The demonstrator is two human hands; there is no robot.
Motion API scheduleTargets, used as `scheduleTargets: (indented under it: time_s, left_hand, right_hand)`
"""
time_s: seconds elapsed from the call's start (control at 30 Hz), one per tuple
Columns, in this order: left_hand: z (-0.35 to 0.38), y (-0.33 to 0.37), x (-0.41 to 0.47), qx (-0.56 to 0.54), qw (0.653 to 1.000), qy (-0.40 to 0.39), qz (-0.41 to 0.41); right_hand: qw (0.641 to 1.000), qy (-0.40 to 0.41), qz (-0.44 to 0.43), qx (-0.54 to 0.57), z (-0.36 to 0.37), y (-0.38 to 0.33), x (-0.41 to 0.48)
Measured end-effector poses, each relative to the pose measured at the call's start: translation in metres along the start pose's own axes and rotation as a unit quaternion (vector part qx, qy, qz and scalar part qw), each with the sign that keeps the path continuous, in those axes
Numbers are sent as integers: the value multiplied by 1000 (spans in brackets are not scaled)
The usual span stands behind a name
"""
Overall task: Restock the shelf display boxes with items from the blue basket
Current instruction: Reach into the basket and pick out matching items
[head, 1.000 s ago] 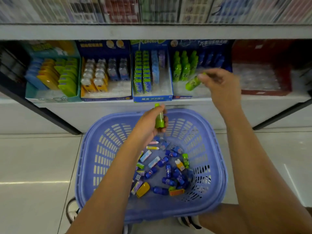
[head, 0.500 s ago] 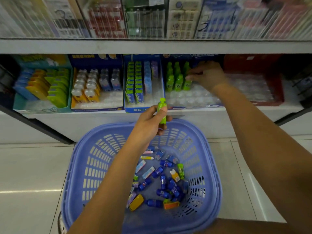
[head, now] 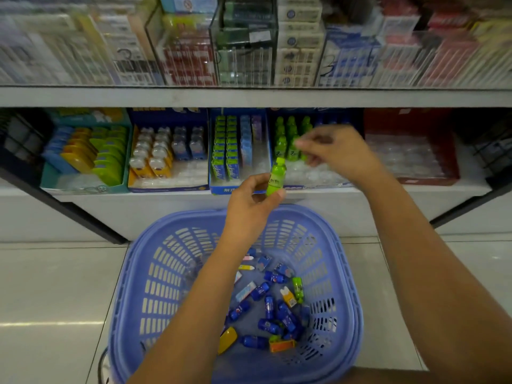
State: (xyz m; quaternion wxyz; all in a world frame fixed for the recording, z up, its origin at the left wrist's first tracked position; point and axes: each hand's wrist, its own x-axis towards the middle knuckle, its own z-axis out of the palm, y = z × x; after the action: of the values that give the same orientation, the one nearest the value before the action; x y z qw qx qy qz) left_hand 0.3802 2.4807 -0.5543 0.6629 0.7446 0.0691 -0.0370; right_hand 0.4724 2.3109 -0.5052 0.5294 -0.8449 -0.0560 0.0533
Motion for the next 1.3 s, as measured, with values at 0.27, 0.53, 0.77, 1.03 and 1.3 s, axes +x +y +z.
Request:
scheduleTargets:
  time_s: [0.27,0.53,0.77,1.03,1.3]
  left_hand:
    - [16,5,8,50,987,120,94]
    - [13,-16,20,338,928,57,147]
    - [3,-33,19,436,881,-21,183]
    - [-2,-31,20,428,885,-40,181]
    - [-25,-79,-13,333,927,-17,169]
  right_hand:
    - [992,5,31,119,27,-21,-35]
    - [987,151,-43,-30,30,-3,2]
    - [986,120,-47,-102,52,23,24]
    - [984,75,15,-164,53,24,38]
    - [973,65,9,-223,62,14,-34]
